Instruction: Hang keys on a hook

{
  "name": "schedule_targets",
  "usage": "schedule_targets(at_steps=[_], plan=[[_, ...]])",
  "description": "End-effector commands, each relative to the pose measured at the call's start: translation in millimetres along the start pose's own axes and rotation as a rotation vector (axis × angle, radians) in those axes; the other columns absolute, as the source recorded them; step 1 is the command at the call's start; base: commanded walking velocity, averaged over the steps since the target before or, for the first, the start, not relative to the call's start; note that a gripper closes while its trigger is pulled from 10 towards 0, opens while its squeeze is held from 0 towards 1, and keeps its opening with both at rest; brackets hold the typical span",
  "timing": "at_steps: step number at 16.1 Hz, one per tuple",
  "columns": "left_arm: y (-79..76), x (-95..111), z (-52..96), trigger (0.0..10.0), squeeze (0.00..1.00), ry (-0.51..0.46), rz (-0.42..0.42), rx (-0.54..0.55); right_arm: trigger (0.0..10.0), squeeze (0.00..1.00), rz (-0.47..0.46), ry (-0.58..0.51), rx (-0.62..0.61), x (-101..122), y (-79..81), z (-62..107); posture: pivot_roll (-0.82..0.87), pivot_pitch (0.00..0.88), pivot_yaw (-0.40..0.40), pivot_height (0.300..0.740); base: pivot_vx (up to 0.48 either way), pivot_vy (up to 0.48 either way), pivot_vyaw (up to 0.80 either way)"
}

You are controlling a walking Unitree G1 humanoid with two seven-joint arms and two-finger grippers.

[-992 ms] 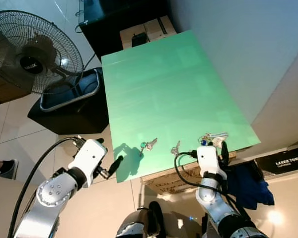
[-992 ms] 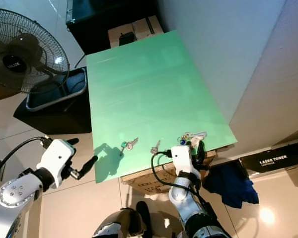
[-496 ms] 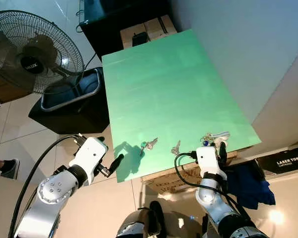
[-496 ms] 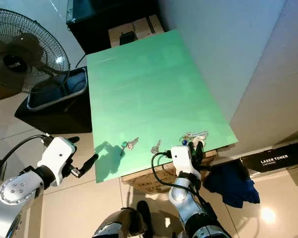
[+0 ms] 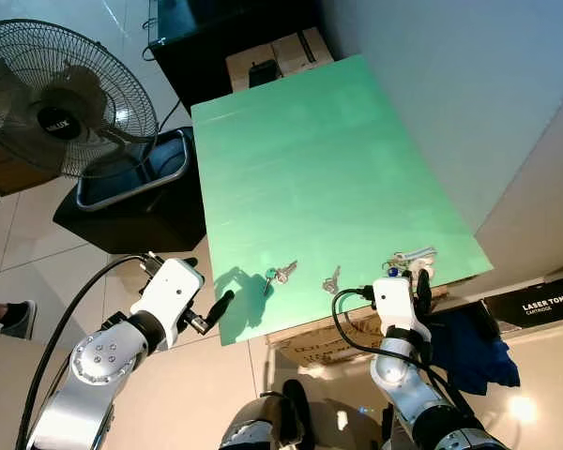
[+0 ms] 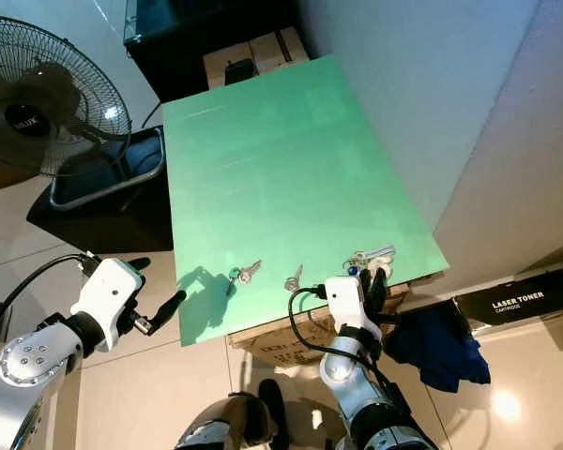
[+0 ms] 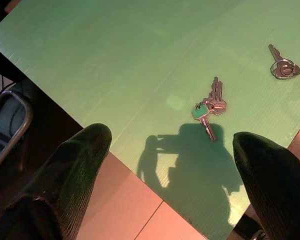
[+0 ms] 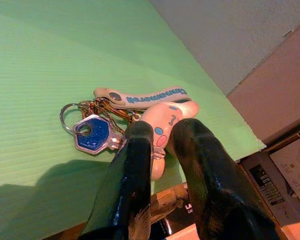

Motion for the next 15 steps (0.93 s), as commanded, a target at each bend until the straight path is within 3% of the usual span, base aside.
schedule_targets(at_steps=[1,15], plan=[[1.8,-5.4,4.2,10.0,0.00,0.027,0.000,0.006,10.0,1.00,0.011,0.038,0.015,-7.8,3.3,7.6,0.05,0.268,0.272,0.740,0.000,0.000,0.00],[1.4,-7.1,2.3,10.0,0.00,0.028,-0.002,0.008,10.0,1.00,0.018,0.002,0.014,-5.2,-0.5,3.2,0.04,0.258,0.268,0.740,0.000,0.000,0.00]])
Point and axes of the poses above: a point about 5 cm out from each wrist's last joint towards the gripper, its own z axis pointing back from the gripper into the wrist, its own x axis along the axis of the wrist's last joint, y = z × x, the point moved 1 cm from there along -z, pointing out of the wrist towards the gripper
